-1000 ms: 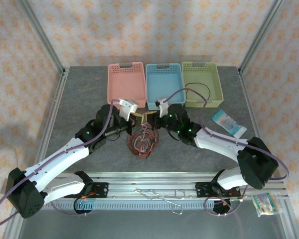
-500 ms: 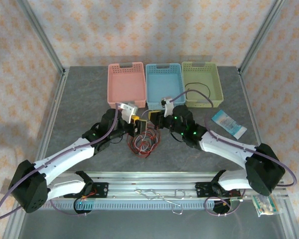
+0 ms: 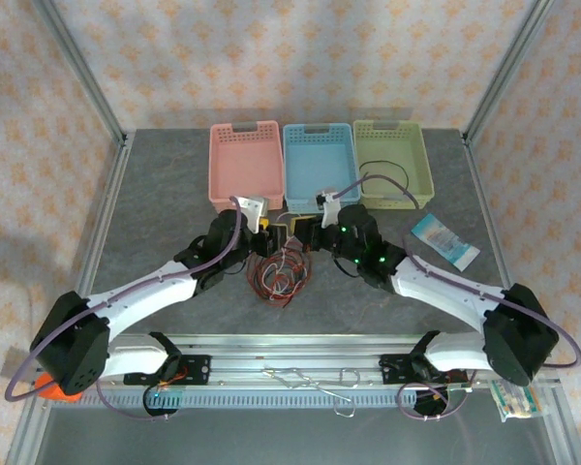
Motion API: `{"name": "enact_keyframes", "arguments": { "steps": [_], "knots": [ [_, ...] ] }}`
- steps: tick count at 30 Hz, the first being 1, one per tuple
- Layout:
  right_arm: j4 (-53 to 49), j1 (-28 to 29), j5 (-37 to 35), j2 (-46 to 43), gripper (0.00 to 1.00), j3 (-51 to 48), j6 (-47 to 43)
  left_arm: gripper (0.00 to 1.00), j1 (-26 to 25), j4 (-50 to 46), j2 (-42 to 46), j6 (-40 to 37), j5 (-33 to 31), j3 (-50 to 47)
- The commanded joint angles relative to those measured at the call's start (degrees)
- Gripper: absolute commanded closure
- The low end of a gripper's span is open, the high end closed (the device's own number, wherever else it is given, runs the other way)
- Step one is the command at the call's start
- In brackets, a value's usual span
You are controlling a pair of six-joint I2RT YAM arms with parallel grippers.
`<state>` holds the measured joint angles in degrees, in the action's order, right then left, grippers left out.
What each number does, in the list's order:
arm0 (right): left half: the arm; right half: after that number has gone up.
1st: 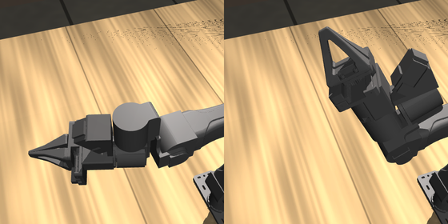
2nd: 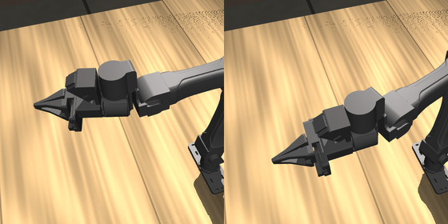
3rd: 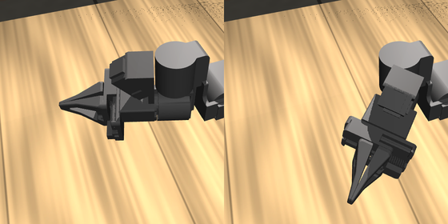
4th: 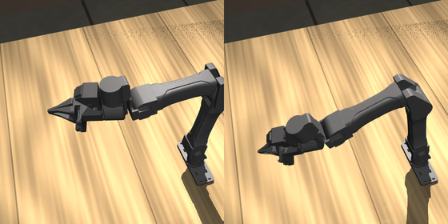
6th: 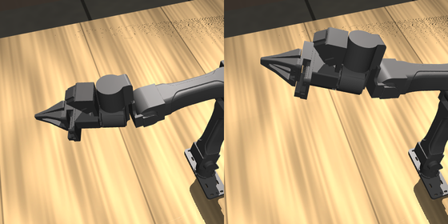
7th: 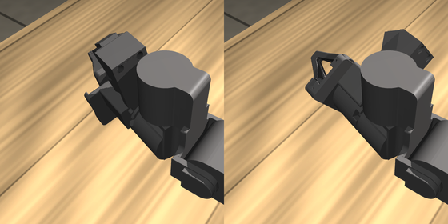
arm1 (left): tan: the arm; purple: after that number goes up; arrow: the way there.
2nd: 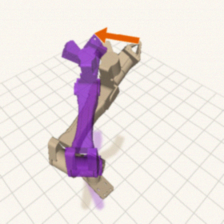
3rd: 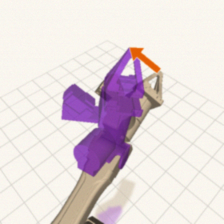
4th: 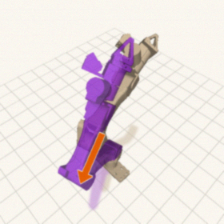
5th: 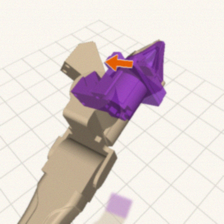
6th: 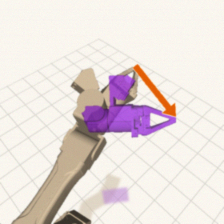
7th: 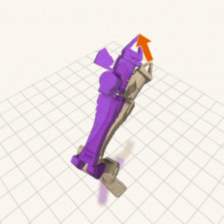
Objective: Untangle the cables
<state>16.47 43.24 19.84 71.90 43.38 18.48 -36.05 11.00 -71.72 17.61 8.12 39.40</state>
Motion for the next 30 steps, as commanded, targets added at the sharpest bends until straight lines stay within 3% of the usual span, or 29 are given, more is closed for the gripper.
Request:
{"name": "enact_keyframes", "arguments": {
  "steps": [1, 7, 12, 30],
  "knots": [
    [-1.13, 0.26, -0.26, -2.94, 1.0, 3.31, 0.11, 0.44, -0.51, 0.95, -1.07, 1.0, -7.1, 2.94],
    [-8.36, 0.26, -4.49, -6.61, 1.0, 6.56, -3.24, 0.45, -0.42, -3.24, -1.94, 2.43, -19.01, 6.94],
    [-13.08, 0.23, -7.59, -11.05, 1.0, 8.92, -4.91, 0.46, -0.33, -7.01, -3.88, 2.52, -23.57, 8.94],
    [-24.68, 0.17, -18.19, -22.41, 1.0, 16.88, -7.79, 0.46, -0.07, -7.49, -6.78, 6.3, -23.42, 4.51]
  ]
}}
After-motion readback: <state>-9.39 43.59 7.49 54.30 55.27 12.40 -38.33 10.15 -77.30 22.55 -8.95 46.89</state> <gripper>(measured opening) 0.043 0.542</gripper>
